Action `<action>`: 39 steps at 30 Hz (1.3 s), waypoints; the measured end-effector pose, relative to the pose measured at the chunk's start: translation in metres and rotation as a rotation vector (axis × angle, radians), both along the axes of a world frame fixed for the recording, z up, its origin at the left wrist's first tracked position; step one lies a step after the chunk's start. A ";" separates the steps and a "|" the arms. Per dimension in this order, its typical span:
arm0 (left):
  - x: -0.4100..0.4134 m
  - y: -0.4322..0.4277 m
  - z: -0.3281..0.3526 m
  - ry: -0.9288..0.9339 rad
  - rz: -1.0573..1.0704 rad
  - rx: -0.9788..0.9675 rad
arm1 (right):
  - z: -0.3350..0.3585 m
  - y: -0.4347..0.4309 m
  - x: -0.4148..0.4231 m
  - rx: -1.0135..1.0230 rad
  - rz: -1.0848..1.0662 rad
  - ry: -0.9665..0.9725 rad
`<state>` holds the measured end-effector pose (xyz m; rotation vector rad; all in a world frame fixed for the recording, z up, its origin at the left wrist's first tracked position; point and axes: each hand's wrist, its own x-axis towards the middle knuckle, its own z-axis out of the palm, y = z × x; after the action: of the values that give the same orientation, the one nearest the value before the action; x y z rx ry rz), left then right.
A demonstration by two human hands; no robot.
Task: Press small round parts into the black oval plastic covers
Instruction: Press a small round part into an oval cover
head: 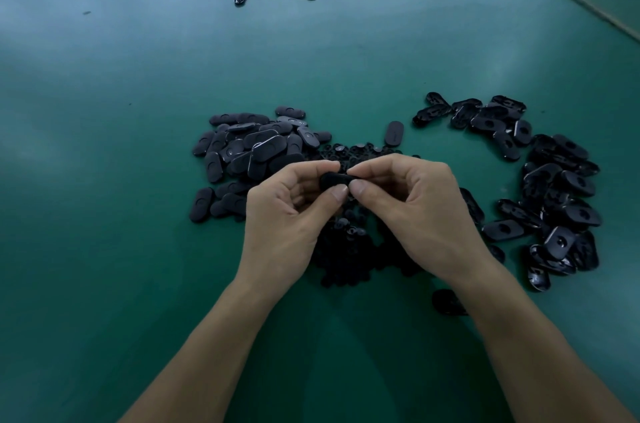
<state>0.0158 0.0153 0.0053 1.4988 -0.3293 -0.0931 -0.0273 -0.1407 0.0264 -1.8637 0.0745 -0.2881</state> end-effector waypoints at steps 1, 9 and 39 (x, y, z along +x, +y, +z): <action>0.000 0.000 0.000 -0.003 -0.001 0.008 | 0.000 0.000 0.000 -0.006 0.004 0.001; -0.001 0.001 -0.001 -0.010 -0.017 0.026 | 0.004 -0.003 -0.002 -0.092 0.004 0.003; 0.002 -0.001 -0.002 0.008 0.137 -0.134 | 0.010 -0.017 0.007 -0.315 -0.287 0.055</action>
<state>0.0177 0.0146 0.0035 1.3832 -0.2218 0.0316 -0.0198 -0.1572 0.0366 -2.1753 0.3530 -0.4679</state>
